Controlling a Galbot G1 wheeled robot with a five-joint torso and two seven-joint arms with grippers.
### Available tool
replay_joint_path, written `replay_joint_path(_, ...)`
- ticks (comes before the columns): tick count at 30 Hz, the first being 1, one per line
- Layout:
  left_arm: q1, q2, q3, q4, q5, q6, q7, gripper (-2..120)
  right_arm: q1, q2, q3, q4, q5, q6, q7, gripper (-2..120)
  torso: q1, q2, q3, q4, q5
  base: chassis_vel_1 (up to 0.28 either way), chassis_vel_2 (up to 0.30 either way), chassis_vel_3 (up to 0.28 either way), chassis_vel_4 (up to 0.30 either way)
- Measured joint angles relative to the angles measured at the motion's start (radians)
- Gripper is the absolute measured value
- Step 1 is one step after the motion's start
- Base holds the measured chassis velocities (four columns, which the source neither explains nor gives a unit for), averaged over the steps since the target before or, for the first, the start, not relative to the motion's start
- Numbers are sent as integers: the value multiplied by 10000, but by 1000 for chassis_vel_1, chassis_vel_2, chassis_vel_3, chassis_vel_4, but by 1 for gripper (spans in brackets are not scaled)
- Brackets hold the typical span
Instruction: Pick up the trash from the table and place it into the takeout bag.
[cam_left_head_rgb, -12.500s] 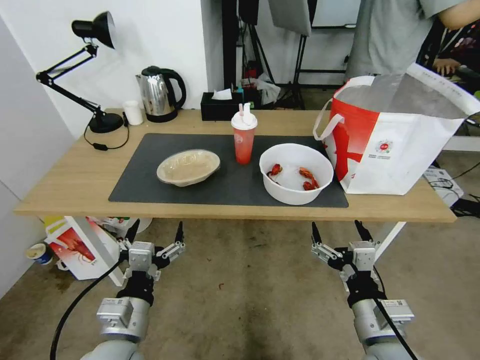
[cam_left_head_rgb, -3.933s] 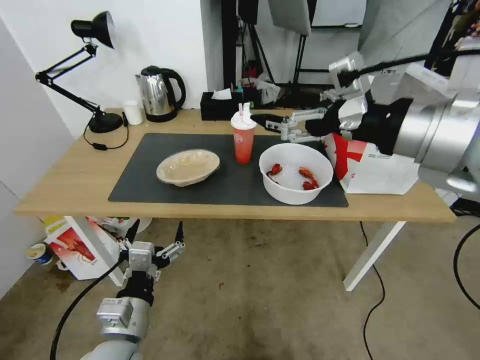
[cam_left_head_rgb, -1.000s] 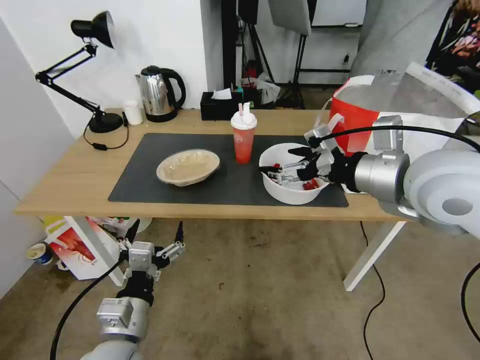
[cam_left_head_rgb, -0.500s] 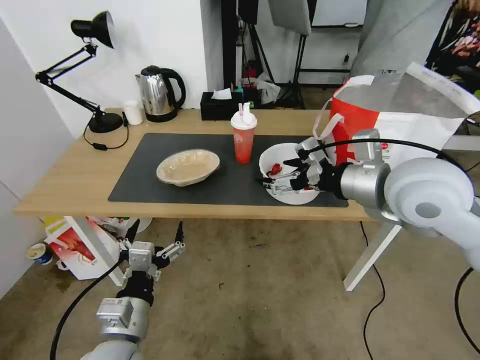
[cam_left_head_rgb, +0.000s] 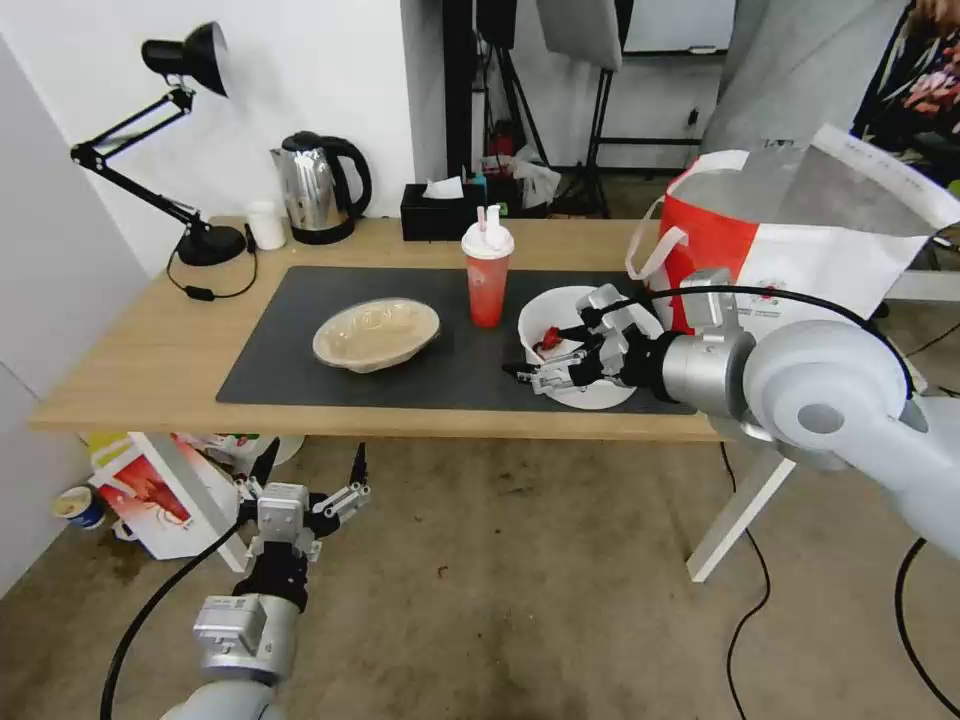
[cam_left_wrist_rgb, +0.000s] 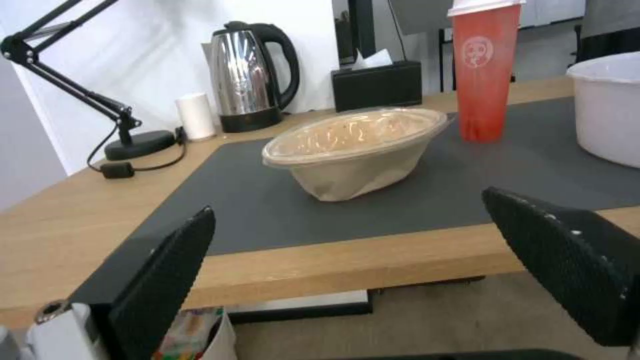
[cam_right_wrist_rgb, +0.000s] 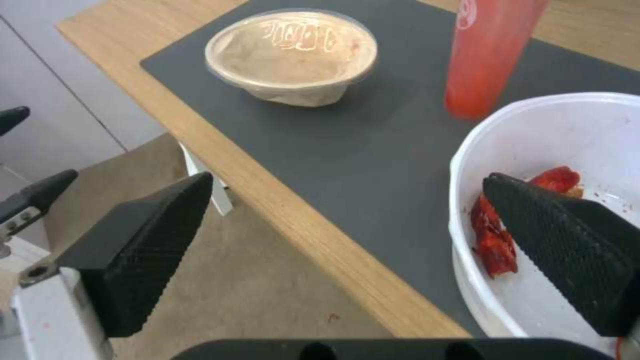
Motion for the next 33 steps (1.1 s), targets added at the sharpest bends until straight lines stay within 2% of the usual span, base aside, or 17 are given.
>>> replay_joint_path(21, 0, 0, 0, 0, 0, 0, 0, 100, 14, 85, 42, -503, -300, 0, -249, 100, 0, 0, -1, 0, 0, 0, 0, 0, 0)
replay_joint_path(33, 0, 0, 0, 0, 0, 0, 0, 100, 135, -16, -323, -778, -390, 0, -169, 100, 0, 0, 0, 0, 0, 0, 0, 0, 0)
